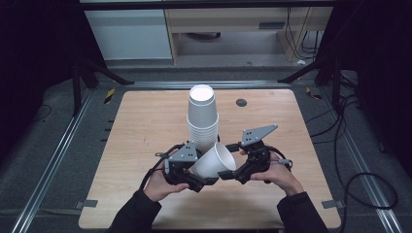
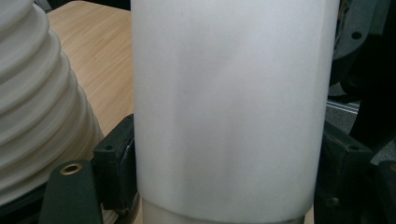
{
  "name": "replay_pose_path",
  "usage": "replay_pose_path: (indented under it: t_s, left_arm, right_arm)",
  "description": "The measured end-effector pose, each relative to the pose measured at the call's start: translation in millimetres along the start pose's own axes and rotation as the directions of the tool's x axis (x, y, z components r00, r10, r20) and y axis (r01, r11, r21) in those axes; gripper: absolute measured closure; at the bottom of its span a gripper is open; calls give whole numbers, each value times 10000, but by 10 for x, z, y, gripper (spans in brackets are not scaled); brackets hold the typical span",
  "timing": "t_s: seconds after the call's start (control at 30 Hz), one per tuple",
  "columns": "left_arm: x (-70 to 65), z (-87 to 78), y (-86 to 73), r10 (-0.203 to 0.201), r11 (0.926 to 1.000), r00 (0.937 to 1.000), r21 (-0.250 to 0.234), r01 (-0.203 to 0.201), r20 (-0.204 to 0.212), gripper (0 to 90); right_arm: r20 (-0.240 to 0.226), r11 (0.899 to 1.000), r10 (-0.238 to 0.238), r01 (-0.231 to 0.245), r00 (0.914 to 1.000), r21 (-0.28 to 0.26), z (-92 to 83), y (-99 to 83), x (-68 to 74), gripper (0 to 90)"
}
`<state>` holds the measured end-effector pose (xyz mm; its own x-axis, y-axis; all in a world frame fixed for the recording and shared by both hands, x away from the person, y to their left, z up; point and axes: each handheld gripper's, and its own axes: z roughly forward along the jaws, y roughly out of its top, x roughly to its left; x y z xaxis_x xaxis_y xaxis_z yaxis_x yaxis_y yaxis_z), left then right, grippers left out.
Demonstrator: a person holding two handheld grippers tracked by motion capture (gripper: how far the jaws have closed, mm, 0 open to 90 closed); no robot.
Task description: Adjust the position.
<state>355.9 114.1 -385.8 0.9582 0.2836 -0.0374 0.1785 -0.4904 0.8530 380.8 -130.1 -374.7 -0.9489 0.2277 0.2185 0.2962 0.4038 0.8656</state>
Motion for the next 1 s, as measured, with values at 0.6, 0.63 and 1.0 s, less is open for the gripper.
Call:
replay_pose_path:
  t_s: [0.6, 0.63, 1.0]
  left_arm:
    - [-40, 43, 25, 180, 9997, 9998, -154, -181, -104, 221]
    - [-41, 35, 26, 203, 9996, 9996, -205, -207, -175, 221]
    - [-40, 15, 15, 210, 9995, 9994, -234, -216, -258, 221]
  right_arm:
    - [-292, 9991, 256, -265, 9992, -343, 67, 18, -8, 45]
    - [-314, 9989, 270, -282, 9991, -372, 66, 17, -10, 46]
    - [-451, 9974, 395, -421, 9982, -584, 75, 16, -17, 68]
